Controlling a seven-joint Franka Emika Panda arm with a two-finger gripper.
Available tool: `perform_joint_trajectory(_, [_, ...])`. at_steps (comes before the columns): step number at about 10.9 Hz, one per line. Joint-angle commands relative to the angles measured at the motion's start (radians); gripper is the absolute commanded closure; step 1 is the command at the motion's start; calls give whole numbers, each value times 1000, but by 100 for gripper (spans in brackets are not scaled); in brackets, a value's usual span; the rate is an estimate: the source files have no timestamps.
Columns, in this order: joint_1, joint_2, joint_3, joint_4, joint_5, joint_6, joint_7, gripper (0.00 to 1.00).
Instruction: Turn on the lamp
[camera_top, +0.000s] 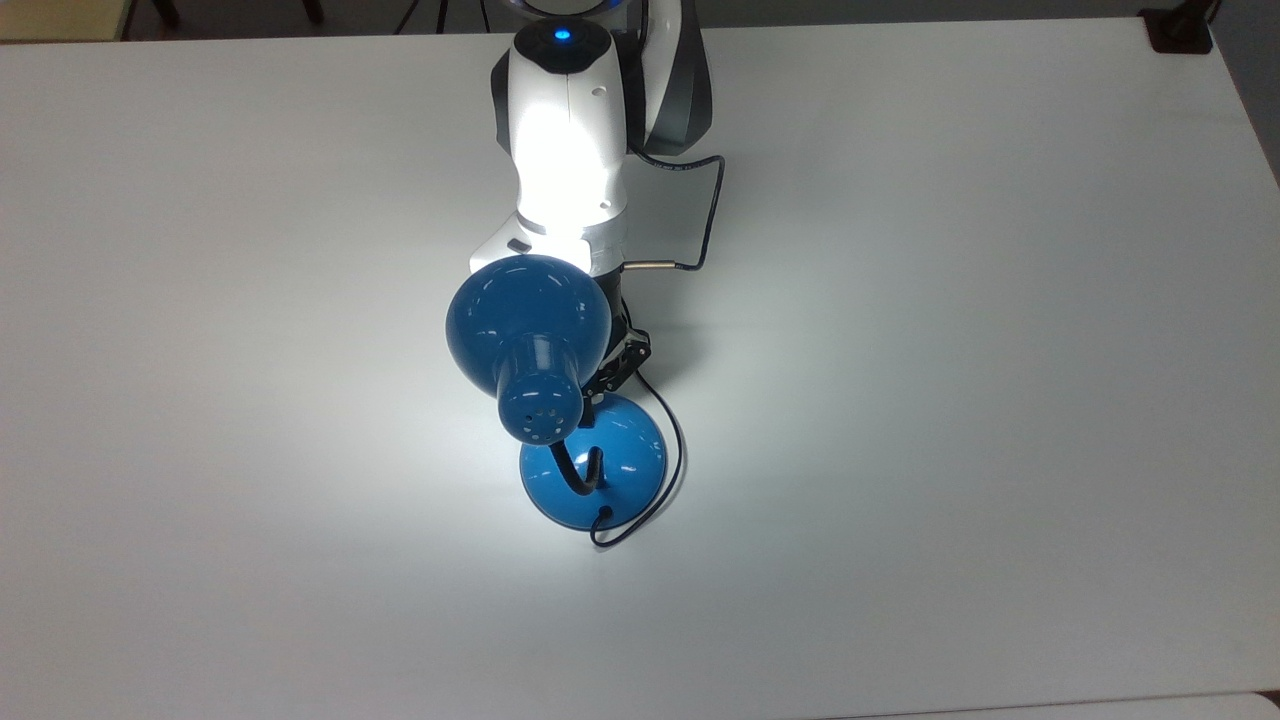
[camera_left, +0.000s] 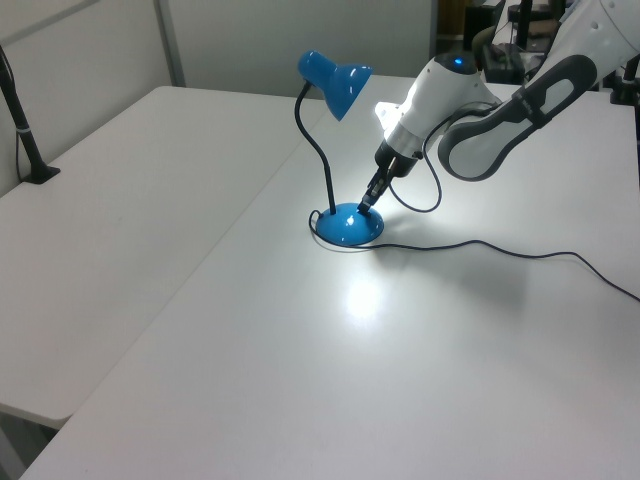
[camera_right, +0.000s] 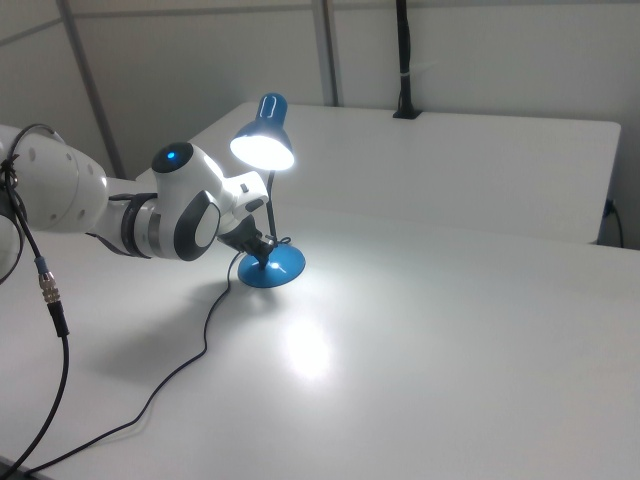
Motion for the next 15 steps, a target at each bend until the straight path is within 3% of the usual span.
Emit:
perform_joint_trajectory(1, [-16, 23, 15, 12, -4, 24, -29, 100])
perform_joint_trajectory(4, [-19, -64, 17, -29, -4, -27, -14, 100])
perform_joint_trajectory(9, [-10, -300, 17, -37, -4, -631, -25, 97])
perform_joint_trajectory(12, [-5, -405, 17, 32, -6, -917, -19, 94])
perform_joint_trajectory(14, [-3, -411, 17, 139, -7, -1098, -15, 69])
perform_joint_trajectory(15, [-3, -416, 17, 187, -7, -1187, -14, 40])
